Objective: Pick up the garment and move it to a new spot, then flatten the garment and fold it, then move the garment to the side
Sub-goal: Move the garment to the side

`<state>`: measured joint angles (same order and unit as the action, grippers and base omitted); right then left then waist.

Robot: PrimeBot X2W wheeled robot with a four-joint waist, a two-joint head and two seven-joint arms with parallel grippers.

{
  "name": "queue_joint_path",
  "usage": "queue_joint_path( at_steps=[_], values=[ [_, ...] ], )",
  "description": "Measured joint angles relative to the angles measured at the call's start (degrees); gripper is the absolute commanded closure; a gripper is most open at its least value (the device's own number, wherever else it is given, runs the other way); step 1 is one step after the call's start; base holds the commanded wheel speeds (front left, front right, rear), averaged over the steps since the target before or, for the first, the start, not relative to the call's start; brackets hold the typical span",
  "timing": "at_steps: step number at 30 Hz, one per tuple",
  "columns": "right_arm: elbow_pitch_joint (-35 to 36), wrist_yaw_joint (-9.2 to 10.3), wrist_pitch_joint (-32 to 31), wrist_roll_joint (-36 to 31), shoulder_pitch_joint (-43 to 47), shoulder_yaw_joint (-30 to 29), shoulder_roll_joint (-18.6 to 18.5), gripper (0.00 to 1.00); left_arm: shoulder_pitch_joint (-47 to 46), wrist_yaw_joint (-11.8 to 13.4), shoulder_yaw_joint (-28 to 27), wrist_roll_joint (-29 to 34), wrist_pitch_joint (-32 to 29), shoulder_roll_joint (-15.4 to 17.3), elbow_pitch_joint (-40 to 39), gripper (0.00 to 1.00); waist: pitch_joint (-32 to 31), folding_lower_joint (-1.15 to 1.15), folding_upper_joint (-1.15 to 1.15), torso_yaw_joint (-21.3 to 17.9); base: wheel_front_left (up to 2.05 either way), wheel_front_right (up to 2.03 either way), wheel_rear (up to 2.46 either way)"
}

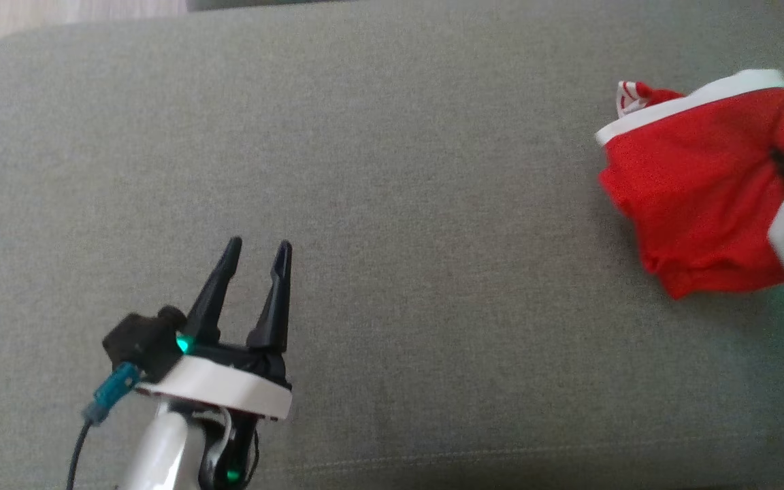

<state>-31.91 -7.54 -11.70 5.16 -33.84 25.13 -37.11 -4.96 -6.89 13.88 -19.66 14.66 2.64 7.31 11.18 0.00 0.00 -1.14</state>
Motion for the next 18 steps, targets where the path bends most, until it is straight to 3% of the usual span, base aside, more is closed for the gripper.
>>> queue_joint_path(
  at_steps=[3, 7, 12, 18],
  values=[
    [-0.4, 0.00, -2.7, -1.4, -0.6, -2.2, -1.2, 1.00, -1.6, -0.2, -0.1, 0.0, 0.0, 0.0, -0.3, 0.00, 1.5, 0.00, 0.00, 0.4, 0.00, 0.00, 0.00],
    [-0.8, 0.00, -7.6, -4.9, -0.8, -10.1, -0.7, 1.00, -2.5, -0.2, -0.6, 0.0, 0.0, 0.0, -0.6, 0.00, 3.3, 0.00, 0.00, 1.0, 0.00, 0.00, 0.00],
    [0.0, 0.00, -10.0, -9.7, -0.5, -20.0, 3.7, 1.00, -3.3, -0.2, -1.2, 0.0, 0.0, 0.0, -0.6, 0.00, 5.7, 0.00, 0.00, 1.8, 0.00, 0.00, 0.00],
    [2.6, 0.00, -11.9, -13.3, 2.1, -25.6, 8.4, 1.00, -5.8, -0.2, -1.3, 0.0, 0.0, -0.1, -0.6, 0.00, 7.9, 0.00, 0.00, 2.8, 0.00, 0.00, 0.00]
  ],
)
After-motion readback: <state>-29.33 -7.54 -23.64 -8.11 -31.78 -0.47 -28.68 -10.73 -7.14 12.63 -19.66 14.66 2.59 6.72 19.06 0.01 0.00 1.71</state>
